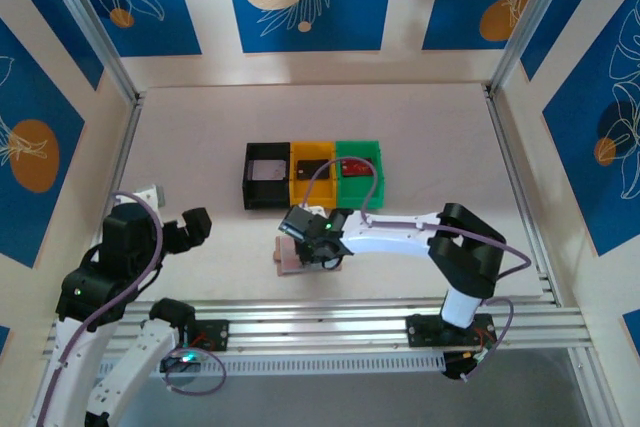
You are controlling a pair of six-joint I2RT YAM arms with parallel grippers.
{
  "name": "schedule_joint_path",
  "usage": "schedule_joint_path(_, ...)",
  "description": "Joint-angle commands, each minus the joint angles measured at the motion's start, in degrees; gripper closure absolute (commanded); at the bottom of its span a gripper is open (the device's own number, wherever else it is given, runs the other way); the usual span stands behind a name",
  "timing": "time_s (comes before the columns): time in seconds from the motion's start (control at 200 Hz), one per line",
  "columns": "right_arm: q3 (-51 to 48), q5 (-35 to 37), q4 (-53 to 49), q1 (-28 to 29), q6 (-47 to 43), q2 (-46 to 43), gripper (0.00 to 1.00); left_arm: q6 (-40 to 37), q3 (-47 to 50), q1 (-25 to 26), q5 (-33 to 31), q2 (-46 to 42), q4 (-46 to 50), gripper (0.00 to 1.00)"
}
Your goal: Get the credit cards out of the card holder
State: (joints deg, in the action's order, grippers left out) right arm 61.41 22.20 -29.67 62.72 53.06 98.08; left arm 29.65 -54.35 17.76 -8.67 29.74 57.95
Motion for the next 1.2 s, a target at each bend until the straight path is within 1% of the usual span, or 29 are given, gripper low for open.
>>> schedule_joint_path(0.0,-3.33,-2.51,2.34,-1.74,2.38,-3.04,0.74,0.02,0.52,0.24,-0.74,0.32,0.34,0.00)
schedule_joint_path(0.175,-7.88,-3.92,3.88,-4.40,4.05,-6.42,0.71,0.06,0.56,0.19,-0.60,0.65,0.36,0.00)
schedule_joint_path(0.285,-8.36,-1.83,1.75,-4.91,4.25,-8.17,0.59,0.06,0.65,0.23,-0.56,0.70,0.32,0.00)
schedule_joint_path(0.35,-7.94,-1.11,0.50,-4.87,3.92,-8.91,0.55,0.05,0.65,0.22,-0.41,0.76,0.32,0.00)
schedule_joint_path(0.49,-6.56,-1.83,0.44,-3.68,3.33,-10.20,0.54,-0.04,0.73,0.17,-0.01,1.18,0.14,0.00)
schedule_joint_path(0.55,-5.11,-2.59,0.35,-2.46,3.11,-9.51,0.54,-0.03,0.73,0.18,0.14,1.29,0.05,0.00)
schedule_joint_path(0.6,-2.96,-1.85,-0.75,-0.96,3.23,-8.15,0.53,-0.04,0.74,0.25,0.18,1.46,0.06,0.00)
schedule_joint_path(0.735,4.44,5.39,-7.21,4.30,4.64,-2.72,0.46,-0.03,0.78,0.20,0.21,1.55,0.05,0.00)
schedule_joint_path(0.795,7.37,7.78,-9.82,5.60,4.86,0.01,0.44,-0.03,0.78,0.19,0.23,1.55,0.07,0.00)
schedule_joint_path(0.875,9.79,8.48,-12.20,5.51,4.82,3.34,0.45,-0.12,0.75,0.24,0.32,1.55,0.05,0.00)
schedule_joint_path(0.975,8.83,7.60,-12.43,3.39,4.78,5.51,0.46,-0.12,0.73,0.23,0.36,1.55,0.05,0.00)
schedule_joint_path(1.085,5.56,6.24,-10.14,1.53,4.83,4.44,0.46,-0.21,0.82,0.24,0.58,1.64,-0.04,0.00)
schedule_joint_path(1.195,3.33,3.68,-5.24,2.16,2.60,1.72,0.44,-0.29,0.82,0.21,0.67,1.83,-0.14,0.00)
